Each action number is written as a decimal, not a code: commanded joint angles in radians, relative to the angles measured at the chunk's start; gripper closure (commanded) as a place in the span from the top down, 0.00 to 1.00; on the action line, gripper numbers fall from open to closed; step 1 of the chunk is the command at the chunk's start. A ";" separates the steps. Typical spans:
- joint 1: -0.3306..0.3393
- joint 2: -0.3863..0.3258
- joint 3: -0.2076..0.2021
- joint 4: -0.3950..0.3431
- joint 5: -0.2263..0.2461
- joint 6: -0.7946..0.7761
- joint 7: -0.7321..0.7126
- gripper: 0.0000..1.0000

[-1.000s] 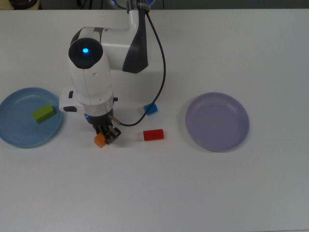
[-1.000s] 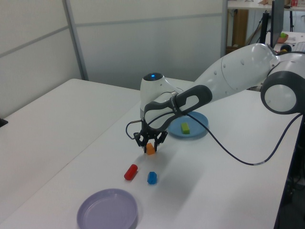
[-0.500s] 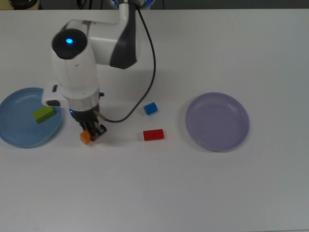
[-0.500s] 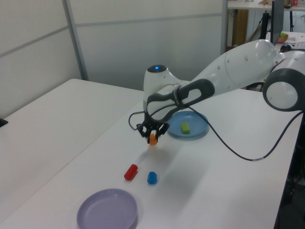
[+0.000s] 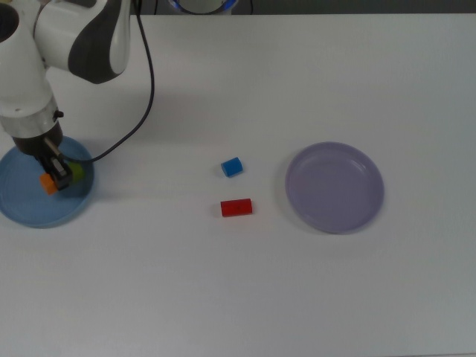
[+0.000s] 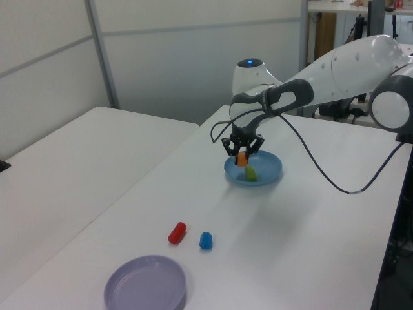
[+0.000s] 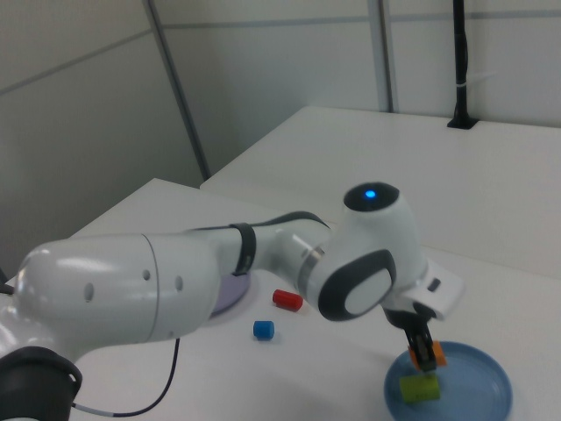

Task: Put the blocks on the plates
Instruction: 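Carry the orange block onto the light blue plate and release, then move the gripper down to the red block and grasp it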

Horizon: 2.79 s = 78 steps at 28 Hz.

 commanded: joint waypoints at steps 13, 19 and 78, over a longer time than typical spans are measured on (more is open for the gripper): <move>-0.029 0.022 0.004 0.015 0.038 0.040 -0.020 0.96; -0.019 -0.020 0.016 0.013 0.044 0.006 -0.015 1.00; 0.394 0.127 0.105 0.068 -0.024 0.062 -0.426 1.00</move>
